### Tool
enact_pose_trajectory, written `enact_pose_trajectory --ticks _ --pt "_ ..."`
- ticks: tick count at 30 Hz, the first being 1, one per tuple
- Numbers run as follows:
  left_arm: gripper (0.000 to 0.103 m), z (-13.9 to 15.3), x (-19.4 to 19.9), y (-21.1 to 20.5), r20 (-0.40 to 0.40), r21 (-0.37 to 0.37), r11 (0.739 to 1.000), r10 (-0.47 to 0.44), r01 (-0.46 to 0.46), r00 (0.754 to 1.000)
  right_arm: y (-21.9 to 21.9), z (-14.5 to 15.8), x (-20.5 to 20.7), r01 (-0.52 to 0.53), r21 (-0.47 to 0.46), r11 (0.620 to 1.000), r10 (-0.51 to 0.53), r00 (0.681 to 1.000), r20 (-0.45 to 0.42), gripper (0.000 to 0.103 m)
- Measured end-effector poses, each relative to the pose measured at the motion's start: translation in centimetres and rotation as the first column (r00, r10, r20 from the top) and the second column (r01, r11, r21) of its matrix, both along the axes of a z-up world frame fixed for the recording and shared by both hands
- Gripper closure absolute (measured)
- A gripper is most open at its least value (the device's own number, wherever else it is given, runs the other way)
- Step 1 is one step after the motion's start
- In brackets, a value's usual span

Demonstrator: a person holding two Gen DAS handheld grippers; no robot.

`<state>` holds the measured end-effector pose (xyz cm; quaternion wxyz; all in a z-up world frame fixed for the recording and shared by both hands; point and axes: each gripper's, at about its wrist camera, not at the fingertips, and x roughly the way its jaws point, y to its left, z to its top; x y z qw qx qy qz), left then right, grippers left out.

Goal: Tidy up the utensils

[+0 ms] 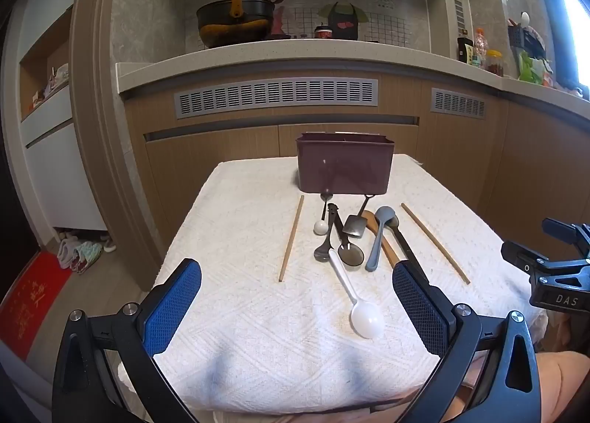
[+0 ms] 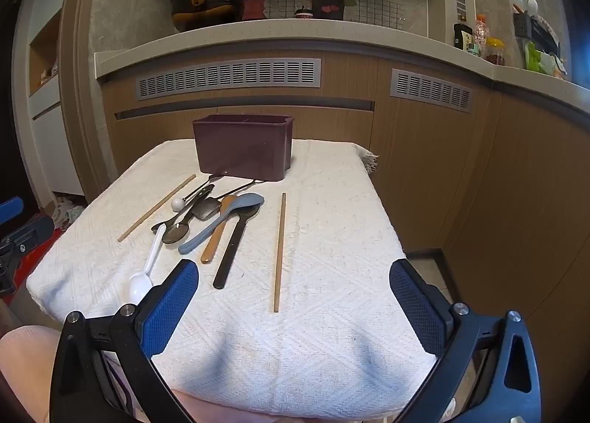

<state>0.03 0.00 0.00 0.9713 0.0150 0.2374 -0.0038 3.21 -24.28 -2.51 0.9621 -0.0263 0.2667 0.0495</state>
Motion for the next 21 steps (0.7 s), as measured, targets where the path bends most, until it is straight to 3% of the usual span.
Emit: enact_pose_trajectory --ticks 21 --pt "0.0 -0.7 1.1 -0.5 -0.015 0.006 1.0 -0.02 0.02 1.0 0.2 0.2 0.3 0.004 -0.031 0.999 -0.004 1.0 0.007 0.0"
